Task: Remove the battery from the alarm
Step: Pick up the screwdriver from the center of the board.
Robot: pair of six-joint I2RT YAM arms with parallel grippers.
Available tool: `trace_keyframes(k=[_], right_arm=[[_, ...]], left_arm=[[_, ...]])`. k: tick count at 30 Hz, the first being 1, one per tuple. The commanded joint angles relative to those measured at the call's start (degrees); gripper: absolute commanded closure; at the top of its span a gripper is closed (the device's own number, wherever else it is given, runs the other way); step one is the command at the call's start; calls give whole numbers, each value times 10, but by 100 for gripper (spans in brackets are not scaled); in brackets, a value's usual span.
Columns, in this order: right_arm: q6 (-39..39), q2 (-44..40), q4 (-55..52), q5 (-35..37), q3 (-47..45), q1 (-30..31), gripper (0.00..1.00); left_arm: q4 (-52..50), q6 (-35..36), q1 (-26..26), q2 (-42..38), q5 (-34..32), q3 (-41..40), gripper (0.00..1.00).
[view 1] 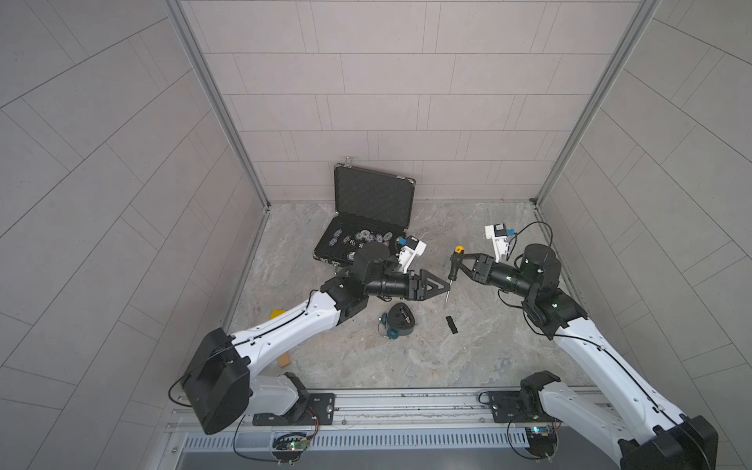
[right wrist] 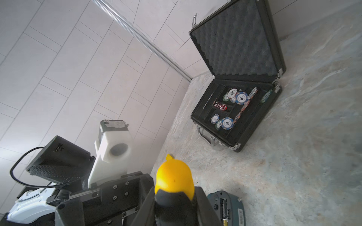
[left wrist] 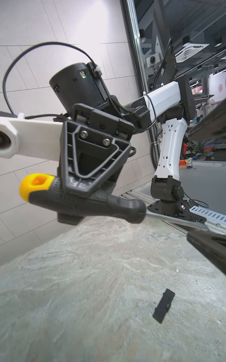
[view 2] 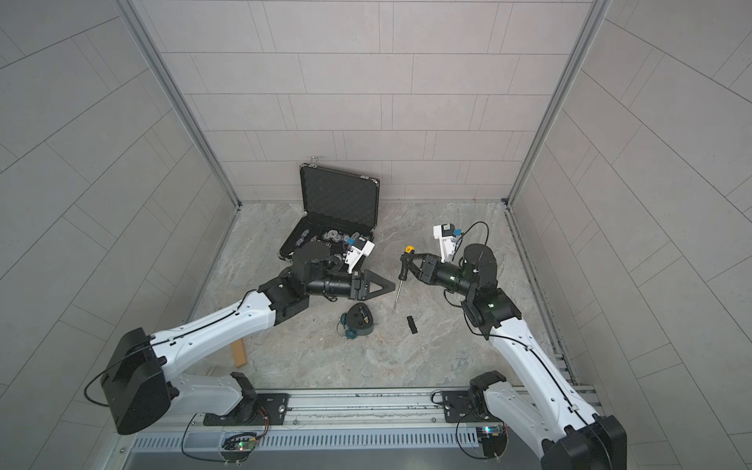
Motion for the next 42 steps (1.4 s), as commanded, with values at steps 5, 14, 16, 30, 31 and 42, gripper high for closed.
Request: trace_keyframes(k=[5, 14, 16, 30, 31, 42], right_arm=[[74, -60, 65, -10, -5, -1, 82], [60, -103, 16, -1, -8, -1, 81], [55, -115, 4, 1, -9, -2, 80], [25, -100, -49, -82, 28, -9, 46], [38, -96, -38, -88, 26, -8, 46], [65, -64, -30, -133, 25, -7, 54]], left_arm=[[-55, 54, -45, 34, -37, 48, 33], [-69, 55, -55, 44, -20, 74, 82], [-78, 62, -55, 40, -16, 75, 94], [-254, 253, -56, 5, 5, 118, 100], [-262, 263, -56, 4, 7, 122, 100], [-304, 308, -56, 15, 36, 145, 100]])
